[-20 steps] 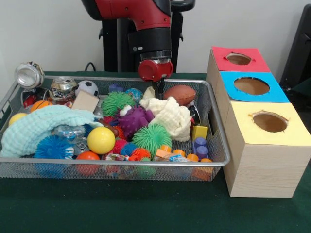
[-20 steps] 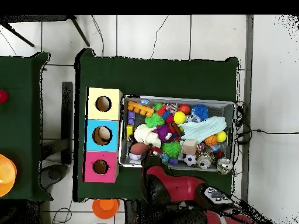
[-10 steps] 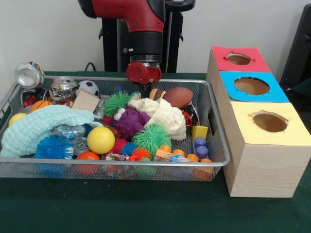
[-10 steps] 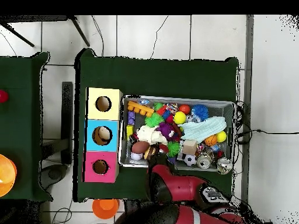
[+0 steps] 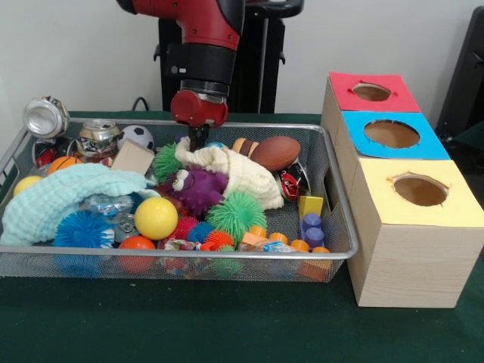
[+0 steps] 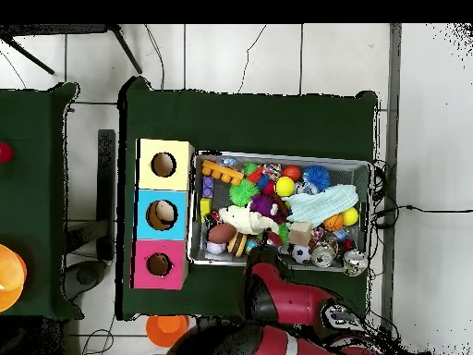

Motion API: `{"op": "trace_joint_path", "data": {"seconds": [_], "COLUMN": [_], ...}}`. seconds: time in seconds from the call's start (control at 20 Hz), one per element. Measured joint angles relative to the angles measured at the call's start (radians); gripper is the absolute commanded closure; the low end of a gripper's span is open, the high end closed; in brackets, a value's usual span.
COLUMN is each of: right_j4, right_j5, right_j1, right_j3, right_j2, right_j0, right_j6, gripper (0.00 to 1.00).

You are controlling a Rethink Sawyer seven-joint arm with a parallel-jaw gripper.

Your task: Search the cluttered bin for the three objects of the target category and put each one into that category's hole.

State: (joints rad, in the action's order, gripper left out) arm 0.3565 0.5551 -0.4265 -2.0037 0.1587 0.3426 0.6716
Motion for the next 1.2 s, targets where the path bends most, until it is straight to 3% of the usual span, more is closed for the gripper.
{"op": "trace_joint_path", "data": {"seconds": [0.9, 1.2], "right_j4": [-0.014, 0.007], "right_j5": [0.013, 0.013], "right_j1": [-0.017, -0.038], "right_j3": [0.022, 0.047], "right_j2": [0.014, 0.012], "right_j0": [0.021, 0.071], "right_j6": [0.000, 0.000], "gripper": [1.00, 1.00]}}
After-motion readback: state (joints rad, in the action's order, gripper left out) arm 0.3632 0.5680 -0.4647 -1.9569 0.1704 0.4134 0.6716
